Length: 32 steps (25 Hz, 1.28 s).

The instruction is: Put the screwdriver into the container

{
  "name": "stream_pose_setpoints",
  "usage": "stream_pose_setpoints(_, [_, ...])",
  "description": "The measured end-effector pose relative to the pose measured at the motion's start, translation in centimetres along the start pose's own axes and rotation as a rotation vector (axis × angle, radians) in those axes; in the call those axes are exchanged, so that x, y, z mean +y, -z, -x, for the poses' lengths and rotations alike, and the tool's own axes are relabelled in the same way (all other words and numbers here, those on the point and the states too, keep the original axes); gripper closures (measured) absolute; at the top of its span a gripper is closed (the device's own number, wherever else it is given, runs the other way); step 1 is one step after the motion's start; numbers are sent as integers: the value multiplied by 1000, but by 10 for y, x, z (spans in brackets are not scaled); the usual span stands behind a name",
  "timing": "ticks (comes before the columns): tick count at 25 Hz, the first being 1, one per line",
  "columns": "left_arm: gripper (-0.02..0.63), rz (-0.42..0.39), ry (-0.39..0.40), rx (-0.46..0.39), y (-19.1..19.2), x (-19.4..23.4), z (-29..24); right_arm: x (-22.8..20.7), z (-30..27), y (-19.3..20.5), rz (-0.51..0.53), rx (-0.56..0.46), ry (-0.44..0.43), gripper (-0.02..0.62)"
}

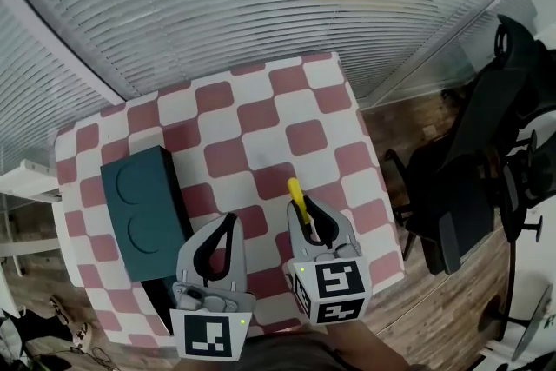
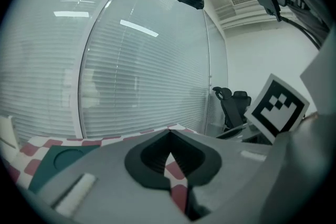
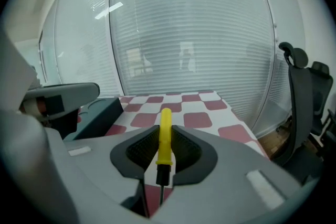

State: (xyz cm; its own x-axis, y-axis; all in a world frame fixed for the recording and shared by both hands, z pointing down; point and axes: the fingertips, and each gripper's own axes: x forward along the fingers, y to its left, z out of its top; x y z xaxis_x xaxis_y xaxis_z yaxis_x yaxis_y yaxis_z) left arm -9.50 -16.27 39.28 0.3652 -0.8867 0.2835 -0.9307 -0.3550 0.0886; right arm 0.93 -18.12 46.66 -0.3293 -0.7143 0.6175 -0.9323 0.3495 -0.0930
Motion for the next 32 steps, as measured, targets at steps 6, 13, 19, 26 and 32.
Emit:
stream_pose_setpoints(6, [604,-44,-73,-89,-33,-14,38,23,60,-44,49,-161,-75,500])
stream_pose_setpoints(13, [604,-124,-193,-232,-83,-37,100,53,142,-94,140,-351,-190,500])
stream_pose_setpoints(19, [604,-179,-242,-322,-117,-80,162,73,221,-109,199,-470,-261,500])
stream_pose_setpoints(26, [604,-184,-348,-336,-111,-99,227,94,276,-92,233,-520,-340,499])
stream_pose_setpoints(32, [604,-185,-416,-321,-101,-85,262,126,281,-74,241,-496,-404,500])
